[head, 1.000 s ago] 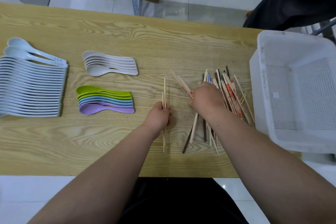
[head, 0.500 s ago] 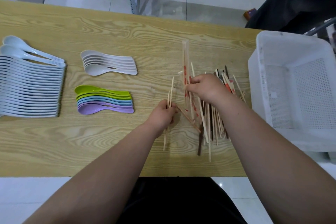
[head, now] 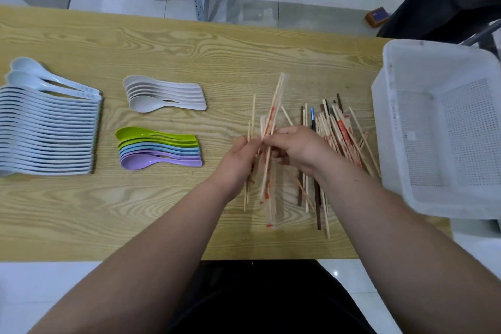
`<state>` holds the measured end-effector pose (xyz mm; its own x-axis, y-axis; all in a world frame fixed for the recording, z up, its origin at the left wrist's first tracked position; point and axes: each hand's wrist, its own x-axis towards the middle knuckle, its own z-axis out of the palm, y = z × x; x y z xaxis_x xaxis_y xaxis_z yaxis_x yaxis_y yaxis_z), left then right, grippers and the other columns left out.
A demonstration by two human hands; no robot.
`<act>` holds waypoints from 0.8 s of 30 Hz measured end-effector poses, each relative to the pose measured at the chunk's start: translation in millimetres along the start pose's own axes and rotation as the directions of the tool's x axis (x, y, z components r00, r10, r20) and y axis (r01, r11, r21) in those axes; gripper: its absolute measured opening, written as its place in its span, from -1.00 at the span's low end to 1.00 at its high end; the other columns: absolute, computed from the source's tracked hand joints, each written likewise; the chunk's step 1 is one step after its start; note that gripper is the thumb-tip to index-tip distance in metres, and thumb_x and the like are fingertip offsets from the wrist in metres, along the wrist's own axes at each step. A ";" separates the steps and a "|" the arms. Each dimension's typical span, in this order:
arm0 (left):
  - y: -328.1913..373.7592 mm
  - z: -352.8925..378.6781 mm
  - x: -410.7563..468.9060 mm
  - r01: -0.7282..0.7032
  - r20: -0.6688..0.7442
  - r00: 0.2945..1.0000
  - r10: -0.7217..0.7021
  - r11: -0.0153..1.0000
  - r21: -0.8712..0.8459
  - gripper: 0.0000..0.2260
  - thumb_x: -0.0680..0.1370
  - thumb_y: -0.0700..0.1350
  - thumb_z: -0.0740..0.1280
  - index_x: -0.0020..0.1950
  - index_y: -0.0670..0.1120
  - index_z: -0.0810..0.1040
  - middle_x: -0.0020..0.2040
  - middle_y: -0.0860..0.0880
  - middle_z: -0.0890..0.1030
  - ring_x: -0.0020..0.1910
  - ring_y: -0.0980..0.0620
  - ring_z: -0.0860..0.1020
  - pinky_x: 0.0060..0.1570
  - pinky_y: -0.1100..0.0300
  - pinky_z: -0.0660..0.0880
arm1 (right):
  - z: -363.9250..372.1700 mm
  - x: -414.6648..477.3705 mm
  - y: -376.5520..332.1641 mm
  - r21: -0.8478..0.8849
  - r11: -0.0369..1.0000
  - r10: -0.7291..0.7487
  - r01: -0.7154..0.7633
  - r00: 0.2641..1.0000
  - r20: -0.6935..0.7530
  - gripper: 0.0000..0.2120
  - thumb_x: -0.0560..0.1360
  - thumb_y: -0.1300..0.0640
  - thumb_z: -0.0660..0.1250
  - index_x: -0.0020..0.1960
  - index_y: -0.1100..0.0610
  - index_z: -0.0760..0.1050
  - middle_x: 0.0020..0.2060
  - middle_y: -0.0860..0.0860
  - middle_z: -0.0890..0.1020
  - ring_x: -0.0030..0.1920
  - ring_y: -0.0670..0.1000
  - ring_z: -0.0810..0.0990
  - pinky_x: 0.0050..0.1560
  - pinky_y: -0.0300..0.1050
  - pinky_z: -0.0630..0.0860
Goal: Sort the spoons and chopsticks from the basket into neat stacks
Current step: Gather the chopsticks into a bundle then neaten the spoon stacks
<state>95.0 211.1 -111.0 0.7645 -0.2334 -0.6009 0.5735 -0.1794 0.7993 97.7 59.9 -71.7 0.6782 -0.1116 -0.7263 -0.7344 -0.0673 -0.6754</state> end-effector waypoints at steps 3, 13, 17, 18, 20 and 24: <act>-5.5 -1.1 -3.7 0.035 0.054 0.998 -0.034 0.999 -0.018 -0.63 0.54 0.24 0.21 0.02 -0.06 0.50 -0.19 -0.04 0.59 -0.21 -0.02 0.56 -0.21 0.11 0.45 | 13.3 -10.3 11.6 -0.106 0.994 -0.031 0.032 0.999 0.012 -0.91 0.54 0.16 0.42 -0.11 0.16 0.65 -0.35 0.00 0.65 -0.31 -0.08 0.59 -0.28 -0.23 0.56; -19.7 3.4 -16.2 0.128 0.043 0.992 -0.120 0.949 -0.288 -0.87 0.65 -0.19 0.23 -0.03 -0.19 0.52 -0.21 -0.19 0.59 -0.33 -0.02 0.57 -0.36 0.17 0.49 | 34.6 -46.2 43.0 -0.357 0.922 -0.204 0.153 0.973 -0.109 -0.70 0.45 0.09 0.49 0.13 0.03 0.50 -0.11 -0.15 0.58 -0.16 -0.20 0.55 -0.25 -0.50 0.37; -11.3 -2.8 -12.8 0.153 -0.043 0.982 -0.184 0.907 -0.394 -0.76 0.63 -0.16 0.20 -0.24 -0.12 0.41 -0.47 -0.04 0.42 -0.55 0.04 0.40 -0.53 0.23 0.37 | 45.3 -62.1 81.5 -0.120 0.993 0.003 -0.017 0.994 -0.113 -0.63 0.50 -0.24 0.37 0.18 -0.05 0.53 0.01 -0.11 0.63 0.01 -0.08 0.62 0.13 -0.01 0.57; -8.7 -3.1 -10.2 0.157 -0.049 0.978 -0.204 0.867 -0.473 -0.77 0.62 -0.17 0.20 -0.25 -0.10 0.39 -0.46 -0.02 0.39 -0.55 0.06 0.37 -0.53 0.24 0.35 | 52.1 -68.1 90.6 0.011 0.996 0.091 -0.091 0.994 -0.062 -0.61 0.49 -0.29 0.33 0.15 -0.05 0.54 -0.01 -0.07 0.67 0.01 -0.02 0.65 0.13 0.07 0.59; -3.2 -0.9 -4.9 0.143 -0.073 0.970 -0.234 0.782 -0.607 -0.79 0.60 -0.18 0.23 -0.24 -0.06 0.37 -0.41 0.01 0.34 -0.55 0.11 0.30 -0.55 0.28 0.31 | 66.9 -79.5 101.2 0.371 0.897 0.232 -0.241 0.970 0.071 -0.63 0.55 -0.25 0.29 0.10 0.02 0.57 -0.17 -0.01 0.69 -0.09 0.05 0.66 -0.03 0.08 0.60; -2.7 14.0 0.1 0.072 -0.134 0.971 -0.200 0.772 -0.632 -0.78 0.60 -0.16 0.33 -0.18 -0.01 0.34 -0.42 0.03 0.29 -0.55 0.13 0.25 -0.57 0.28 0.26 | 80.0 -75.9 97.0 0.793 0.574 0.319 -0.202 0.948 0.010 -0.69 0.65 -0.01 0.24 -0.06 0.24 0.51 -0.43 0.11 0.53 -0.35 0.09 0.60 -0.09 0.07 0.61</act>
<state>89.5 198.2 -113.3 0.6670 -0.0627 -0.7425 0.6834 0.4487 0.5760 -22.9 141.1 -92.3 0.4083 -0.1171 -0.9053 -0.5378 0.7705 -0.3422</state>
